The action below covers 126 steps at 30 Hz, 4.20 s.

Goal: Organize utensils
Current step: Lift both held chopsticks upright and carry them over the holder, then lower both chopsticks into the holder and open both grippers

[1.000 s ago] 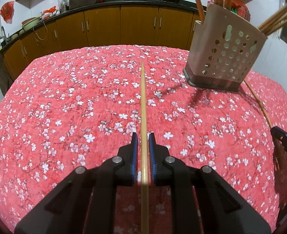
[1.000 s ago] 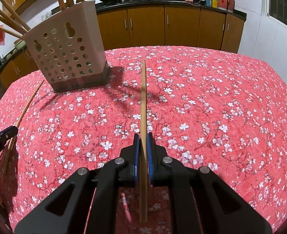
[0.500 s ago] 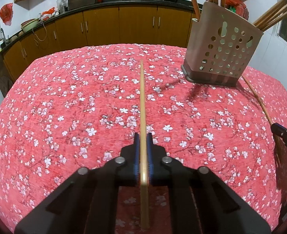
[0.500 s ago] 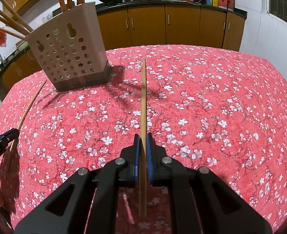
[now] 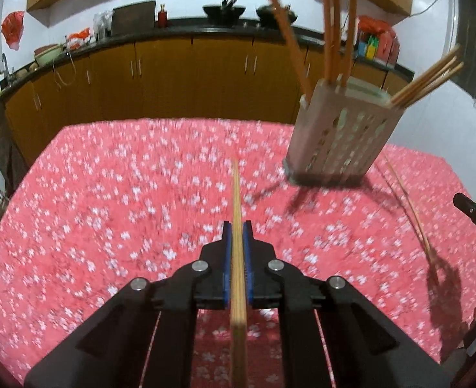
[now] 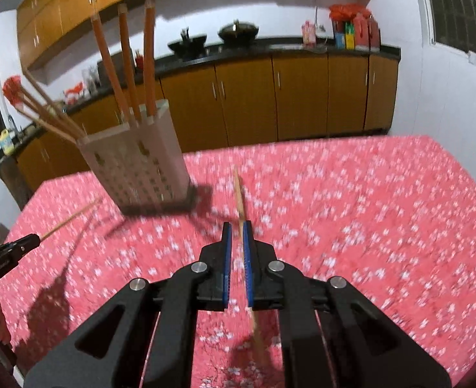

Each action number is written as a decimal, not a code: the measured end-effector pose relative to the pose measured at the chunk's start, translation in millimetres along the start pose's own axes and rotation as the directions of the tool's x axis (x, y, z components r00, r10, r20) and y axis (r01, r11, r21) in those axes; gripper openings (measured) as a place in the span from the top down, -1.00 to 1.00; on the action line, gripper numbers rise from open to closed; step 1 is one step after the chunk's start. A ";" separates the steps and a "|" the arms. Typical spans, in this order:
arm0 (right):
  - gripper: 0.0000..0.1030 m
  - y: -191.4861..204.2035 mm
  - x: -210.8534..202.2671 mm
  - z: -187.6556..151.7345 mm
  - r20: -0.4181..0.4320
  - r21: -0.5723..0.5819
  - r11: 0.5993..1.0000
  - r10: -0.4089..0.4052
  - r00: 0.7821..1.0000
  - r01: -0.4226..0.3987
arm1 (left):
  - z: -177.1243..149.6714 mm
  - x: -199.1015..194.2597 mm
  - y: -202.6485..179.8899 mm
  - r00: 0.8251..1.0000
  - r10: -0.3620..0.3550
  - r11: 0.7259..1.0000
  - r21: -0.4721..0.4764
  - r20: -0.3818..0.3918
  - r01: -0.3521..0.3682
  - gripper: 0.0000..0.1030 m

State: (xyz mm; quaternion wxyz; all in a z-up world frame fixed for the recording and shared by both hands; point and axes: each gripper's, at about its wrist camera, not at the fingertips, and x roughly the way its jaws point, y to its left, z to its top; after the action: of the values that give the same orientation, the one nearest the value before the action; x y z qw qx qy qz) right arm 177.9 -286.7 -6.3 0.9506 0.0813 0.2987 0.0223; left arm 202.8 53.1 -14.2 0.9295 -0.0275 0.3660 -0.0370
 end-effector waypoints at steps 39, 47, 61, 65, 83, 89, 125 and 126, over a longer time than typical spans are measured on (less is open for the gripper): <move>0.78 -15.3 63.9 -61.3 -0.246 -0.058 0.996 -0.078 0.966 0.066 | -48.6 46.4 -3.7 0.990 0.040 0.999 0.017 -0.132 -0.038 0.53; 0.85 -18.9 56.6 -57.4 -0.240 -0.026 0.999 -0.050 0.970 0.046 | -49.1 43.5 -2.5 0.989 0.053 0.999 0.020 -0.141 -0.050 0.85; 0.85 -15.5 -0.7 -3.8 0.003 0.013 1.000 -0.014 1.000 0.014 | -1.1 -10.7 0.3 0.999 0.036 0.999 -0.006 0.014 -0.036 0.85; 0.85 -9.5 -13.8 7.9 0.072 0.012 1.000 -0.008 0.997 0.007 | 14.8 -31.2 -1.3 0.996 0.022 1.000 -0.022 0.090 -0.020 0.85; 0.85 2.4 -55.6 42.6 0.237 0.002 0.998 0.058 0.970 -0.061 | 53.5 -90.6 -9.0 0.956 -0.056 0.998 -0.020 0.288 0.064 0.85; 0.85 22.6 -81.6 68.8 0.288 -0.015 0.979 0.198 0.937 -0.202 | 66.7 -106.7 -21.8 0.937 -0.141 0.990 0.019 0.318 0.143 0.85; 0.84 103.2 -12.8 126.2 0.504 -0.107 0.984 0.176 0.846 -0.141 | 147.0 -59.0 -77.5 0.868 -0.177 0.983 0.039 0.465 0.179 0.85; 0.80 102.1 -13.1 125.4 0.495 -0.103 0.984 0.178 0.851 -0.146 | 147.2 -56.2 -77.3 0.871 -0.180 0.982 0.036 0.458 0.184 0.85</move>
State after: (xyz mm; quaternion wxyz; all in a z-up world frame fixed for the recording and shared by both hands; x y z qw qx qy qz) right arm 239.5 -205.0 119.6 0.9922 0.0798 0.0326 0.0897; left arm 258.6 -15.4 137.6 0.9818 -0.0737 0.1321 -0.1150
